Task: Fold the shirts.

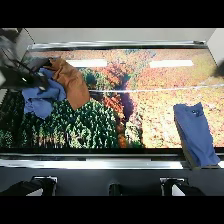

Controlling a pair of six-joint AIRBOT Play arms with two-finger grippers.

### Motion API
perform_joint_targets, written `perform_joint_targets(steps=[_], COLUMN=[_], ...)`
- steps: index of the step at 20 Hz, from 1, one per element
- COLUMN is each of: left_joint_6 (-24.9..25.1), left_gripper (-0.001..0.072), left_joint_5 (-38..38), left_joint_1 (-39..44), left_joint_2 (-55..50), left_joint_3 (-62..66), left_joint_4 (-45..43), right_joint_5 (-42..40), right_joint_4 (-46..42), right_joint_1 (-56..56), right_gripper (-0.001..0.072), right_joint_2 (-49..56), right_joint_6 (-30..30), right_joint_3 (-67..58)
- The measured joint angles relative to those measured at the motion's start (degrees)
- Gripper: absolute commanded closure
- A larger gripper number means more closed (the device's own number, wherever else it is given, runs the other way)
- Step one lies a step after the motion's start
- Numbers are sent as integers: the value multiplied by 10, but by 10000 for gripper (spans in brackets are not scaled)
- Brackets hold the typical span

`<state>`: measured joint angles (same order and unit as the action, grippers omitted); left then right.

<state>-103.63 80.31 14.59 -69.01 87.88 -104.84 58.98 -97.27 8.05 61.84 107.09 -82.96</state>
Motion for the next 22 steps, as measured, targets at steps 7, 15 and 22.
perform_joint_targets(steps=[7,15,22], left_joint_6=[-95,-121,-123], left_gripper=[-4,-5,-5], left_joint_5=[22,8,7], left_joint_1=[62,81,82], left_joint_2=[83,117,119], left_joint_3=[-242,-299,-303], left_joint_4=[16,17,18], right_joint_5=[214,259,264], right_joint_4=[52,64,66], right_joint_1=[-174,-198,-200], right_gripper=[18,18,18], right_joint_2=[127,152,154], right_joint_6=[-6,-8,-8], right_joint_3=[-14,-15,-15])
